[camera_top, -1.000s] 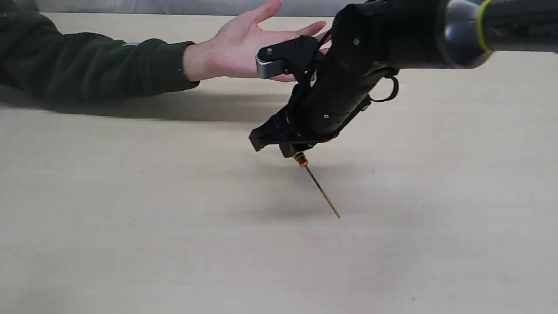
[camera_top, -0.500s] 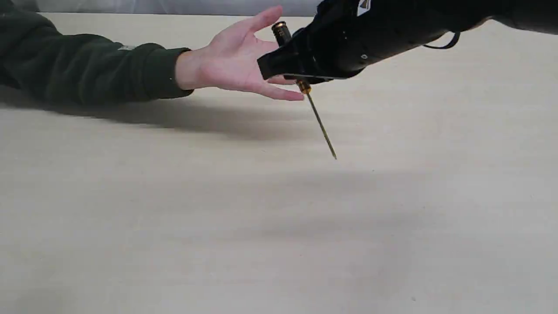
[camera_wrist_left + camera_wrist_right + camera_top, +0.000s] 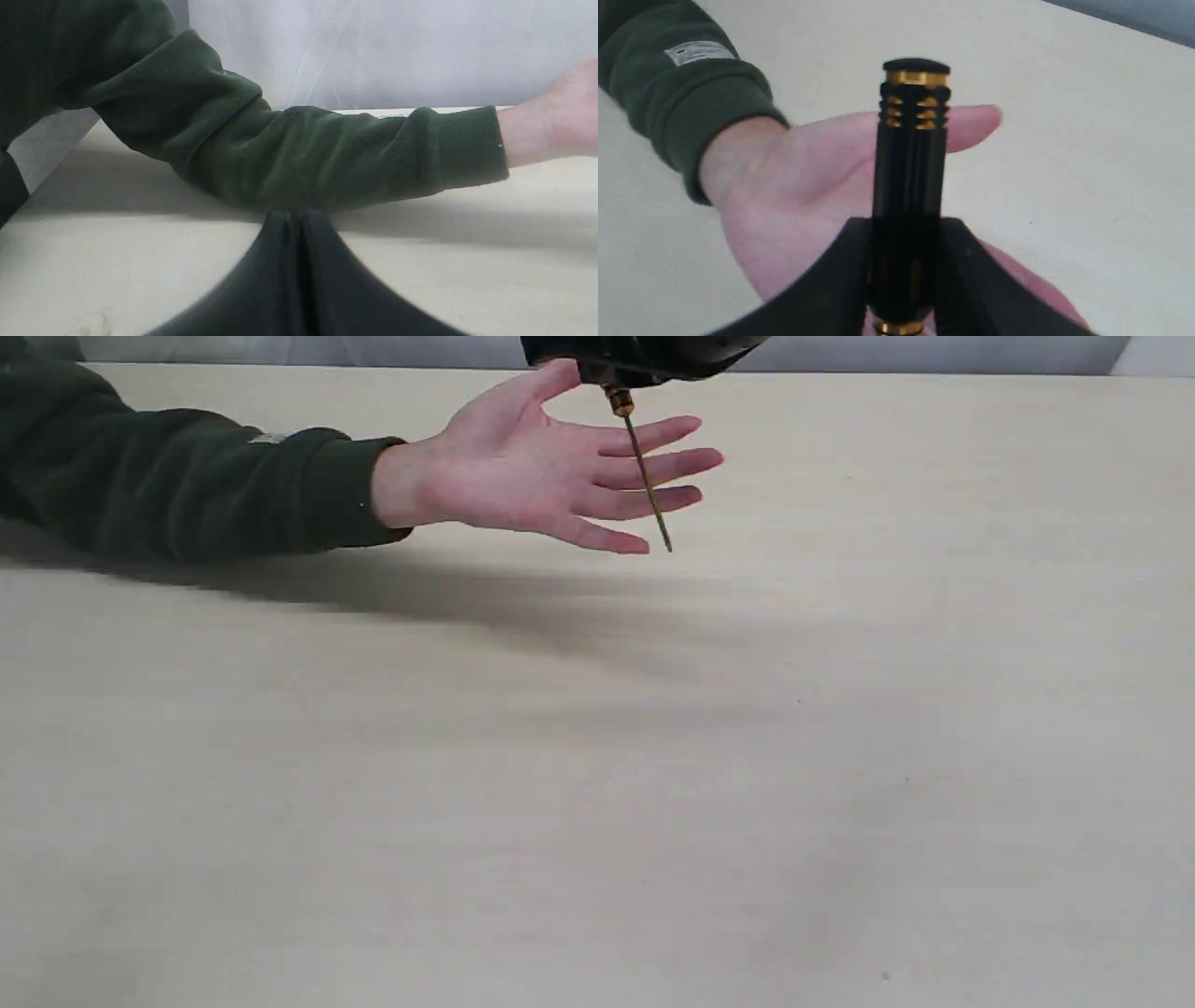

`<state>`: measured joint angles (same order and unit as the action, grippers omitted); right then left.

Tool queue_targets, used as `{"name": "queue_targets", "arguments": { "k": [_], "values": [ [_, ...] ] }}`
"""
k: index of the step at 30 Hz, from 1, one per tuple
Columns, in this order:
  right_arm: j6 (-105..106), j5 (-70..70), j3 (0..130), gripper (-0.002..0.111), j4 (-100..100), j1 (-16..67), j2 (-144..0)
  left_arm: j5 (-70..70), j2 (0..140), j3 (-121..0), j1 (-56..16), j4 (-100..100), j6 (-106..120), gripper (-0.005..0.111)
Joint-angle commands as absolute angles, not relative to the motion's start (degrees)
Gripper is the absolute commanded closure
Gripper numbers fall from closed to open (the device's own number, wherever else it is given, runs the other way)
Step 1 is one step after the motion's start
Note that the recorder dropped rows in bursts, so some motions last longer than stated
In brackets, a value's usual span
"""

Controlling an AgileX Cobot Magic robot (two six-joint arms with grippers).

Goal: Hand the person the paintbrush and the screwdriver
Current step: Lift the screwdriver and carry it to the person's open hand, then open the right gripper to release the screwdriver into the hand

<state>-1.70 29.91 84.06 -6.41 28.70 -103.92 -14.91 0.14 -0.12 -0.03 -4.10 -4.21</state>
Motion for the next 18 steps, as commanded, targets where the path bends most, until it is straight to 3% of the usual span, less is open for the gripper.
{"name": "queue_targets", "arguments": {
  "k": [1,18],
  "values": [
    [-2.39,32.68,88.69,0.104,-5.90,27.24,-108.26,-14.38,0.00,0.00,-0.40,-3.82,-4.32,0.107],
    [-6.87,41.03,101.91,0.104,0.68,27.15,-121.53,-14.29,0.00,0.00,-0.40,-4.08,-4.32,0.107]
  ]
}}
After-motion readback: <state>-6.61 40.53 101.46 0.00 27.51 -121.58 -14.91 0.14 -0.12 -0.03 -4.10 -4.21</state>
